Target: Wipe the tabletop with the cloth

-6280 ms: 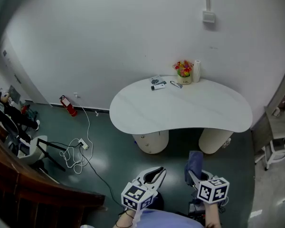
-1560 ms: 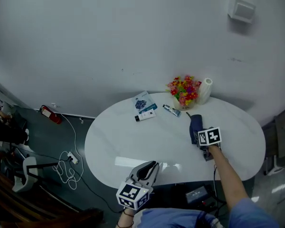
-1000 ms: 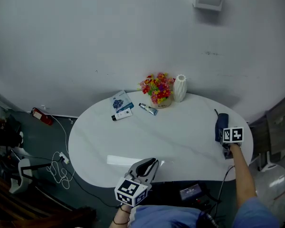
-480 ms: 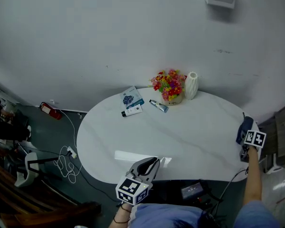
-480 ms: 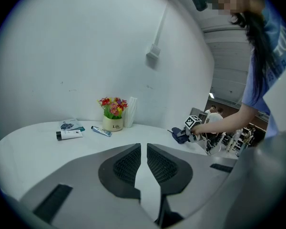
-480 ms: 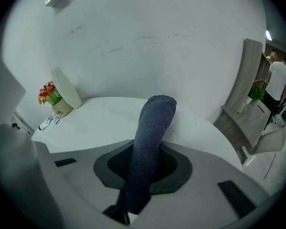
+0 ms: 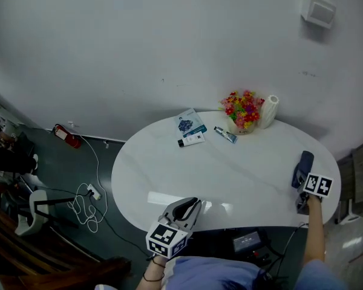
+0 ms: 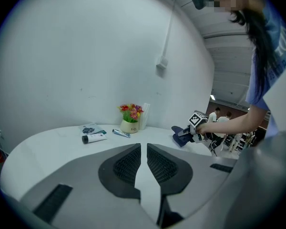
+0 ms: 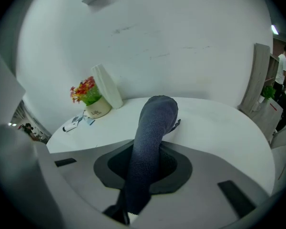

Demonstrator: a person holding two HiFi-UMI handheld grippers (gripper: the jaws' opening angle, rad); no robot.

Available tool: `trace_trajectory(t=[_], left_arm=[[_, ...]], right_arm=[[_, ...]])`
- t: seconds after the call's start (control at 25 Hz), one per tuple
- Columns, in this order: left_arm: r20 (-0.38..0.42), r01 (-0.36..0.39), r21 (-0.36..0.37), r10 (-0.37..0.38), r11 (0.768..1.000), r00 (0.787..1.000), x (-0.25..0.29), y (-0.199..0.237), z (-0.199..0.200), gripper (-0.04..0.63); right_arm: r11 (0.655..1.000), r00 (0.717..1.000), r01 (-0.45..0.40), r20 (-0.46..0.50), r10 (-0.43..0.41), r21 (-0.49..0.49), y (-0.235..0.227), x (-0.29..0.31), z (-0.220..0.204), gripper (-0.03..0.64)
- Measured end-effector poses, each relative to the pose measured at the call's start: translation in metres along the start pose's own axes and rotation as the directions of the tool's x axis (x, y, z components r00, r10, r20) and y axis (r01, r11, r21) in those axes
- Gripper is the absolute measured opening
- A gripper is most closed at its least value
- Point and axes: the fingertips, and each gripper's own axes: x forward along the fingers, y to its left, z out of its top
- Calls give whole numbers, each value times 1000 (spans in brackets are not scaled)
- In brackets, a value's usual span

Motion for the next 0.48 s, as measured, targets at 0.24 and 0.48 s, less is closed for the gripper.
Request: trace_trajectory(t=[0.24, 0.48], left_arm=[[3, -68, -20, 68, 997, 998, -68, 81, -23, 34], [21, -173, -86, 175, 981, 984, -138, 156, -49, 34]], right_arm=[[992, 993, -114, -18, 113, -51, 142, 11, -28, 71], [953, 964, -264, -70, 256, -151, 309, 31, -63, 71]])
